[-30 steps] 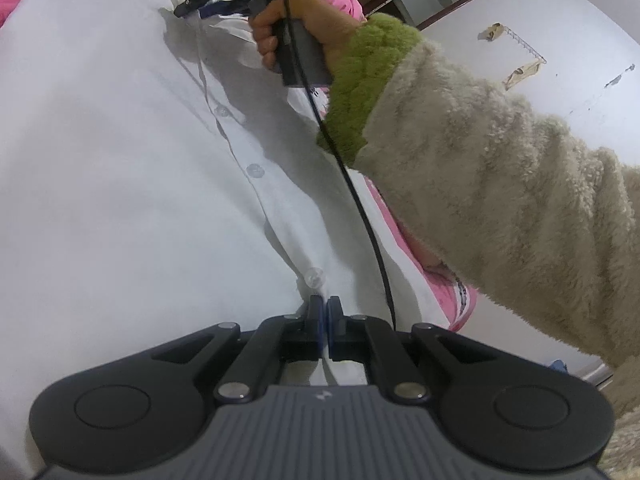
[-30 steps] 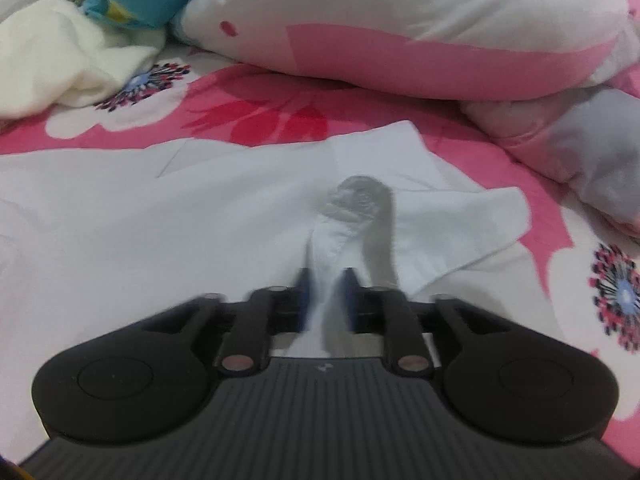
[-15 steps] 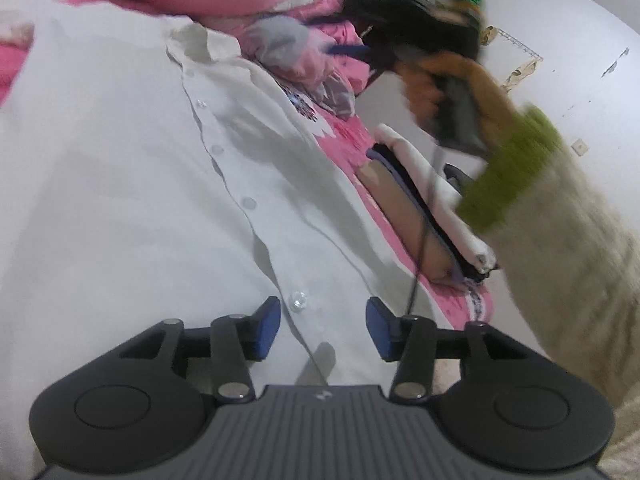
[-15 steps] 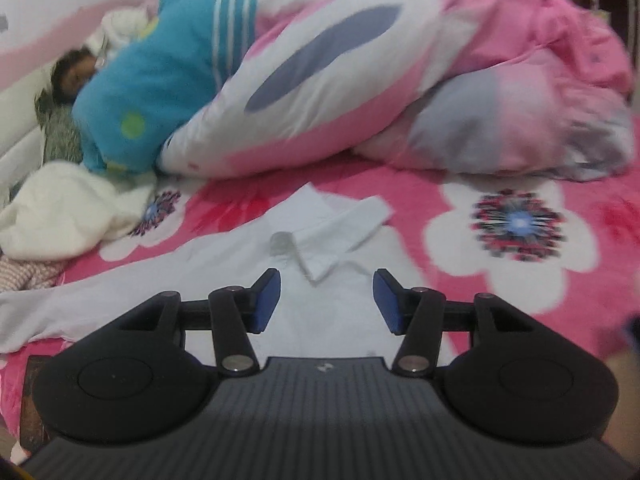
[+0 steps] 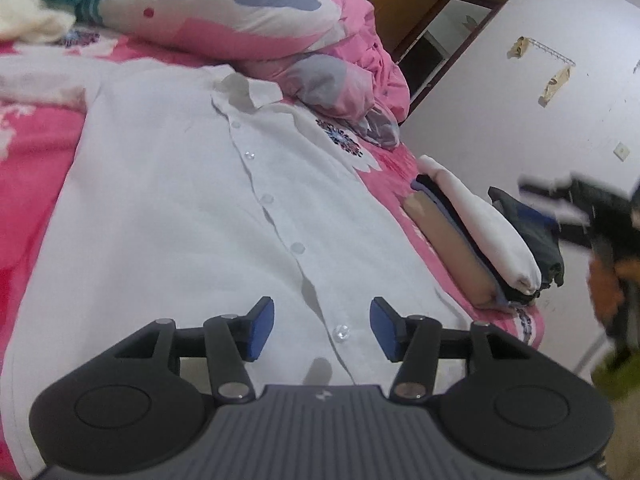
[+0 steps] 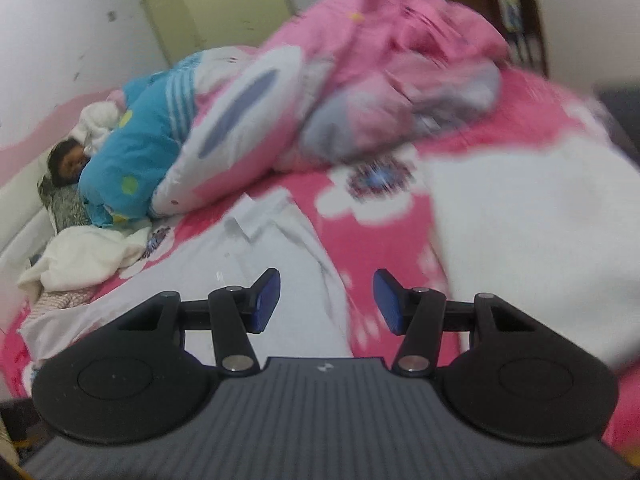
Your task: Fold clothes
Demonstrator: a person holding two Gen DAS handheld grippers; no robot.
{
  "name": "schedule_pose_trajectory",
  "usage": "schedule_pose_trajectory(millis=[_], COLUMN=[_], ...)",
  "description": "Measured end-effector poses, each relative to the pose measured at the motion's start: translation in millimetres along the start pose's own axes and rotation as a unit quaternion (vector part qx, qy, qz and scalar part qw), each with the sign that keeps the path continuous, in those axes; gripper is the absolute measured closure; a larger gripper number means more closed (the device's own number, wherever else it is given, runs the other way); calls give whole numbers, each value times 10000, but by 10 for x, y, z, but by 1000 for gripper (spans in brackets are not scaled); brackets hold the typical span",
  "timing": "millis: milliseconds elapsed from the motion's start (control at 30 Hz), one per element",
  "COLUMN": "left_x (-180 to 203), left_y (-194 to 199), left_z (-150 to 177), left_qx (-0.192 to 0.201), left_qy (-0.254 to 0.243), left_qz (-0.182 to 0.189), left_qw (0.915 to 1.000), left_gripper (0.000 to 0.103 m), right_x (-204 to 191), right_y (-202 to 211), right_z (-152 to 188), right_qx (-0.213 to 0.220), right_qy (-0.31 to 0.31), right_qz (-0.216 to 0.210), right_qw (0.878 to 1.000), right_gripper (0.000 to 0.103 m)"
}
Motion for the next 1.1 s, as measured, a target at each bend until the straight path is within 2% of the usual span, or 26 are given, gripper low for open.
schedule_pose_trajectory(millis=[167, 300, 433, 600, 667, 700, 733, 833, 967, 1100], left_x=[329, 633, 770, 752, 742, 739, 735, 742, 769, 786], left_y=[-6, -120, -283, -347, -365, -373, -381, -387, -386, -389], left_z=[41, 144, 274, 310, 298, 291, 285, 272, 266, 262], left_qx=[116, 218, 27, -100, -154, -179, -204, -247, -279, -280], left_qy=[-784, -1615, -2080, -2066, -2017, -1993, -1970, -1989, -2013, -2051], left_qz=[-39, -186, -510, -709, -740, -756, -771, -843, -937, -979], left_qw=[9968, 9865, 9768, 9758, 9765, 9768, 9772, 9761, 9746, 9734], left_gripper=[51, 54, 56, 56, 56, 56, 56, 56, 56, 56], right_x=[423, 692, 722, 588, 572, 564, 557, 535, 438, 640], right_y=[133, 114, 123, 155, 186, 204, 222, 275, 563, 409], right_z=[688, 1058, 1236, 1342, 1372, 1383, 1394, 1426, 1349, 1459], right_qx=[-278, -302, -232, -358, -323, -286, -250, -139, 288, 36], right_qy=[-792, -1267, -1185, -670, -589, -563, -538, -461, -405, -678], right_qz=[80, 124, -66, -243, -279, -284, -289, -304, -483, -302], right_qw=[9964, 9914, 9927, 9968, 9974, 9976, 9978, 9984, 9976, 9972], right_gripper=[52, 52, 52, 54, 67, 87, 99, 102, 103, 102])
Point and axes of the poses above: each gripper's, at about its wrist camera, not at the fingertips, and y roughly against the way its jaws point, x to its right, z to its underside, the point moved 2 cm from there along -y, roughly the way its jaws point, and after that the axes turned 14 degrees about -z, right-handed, at the moved point
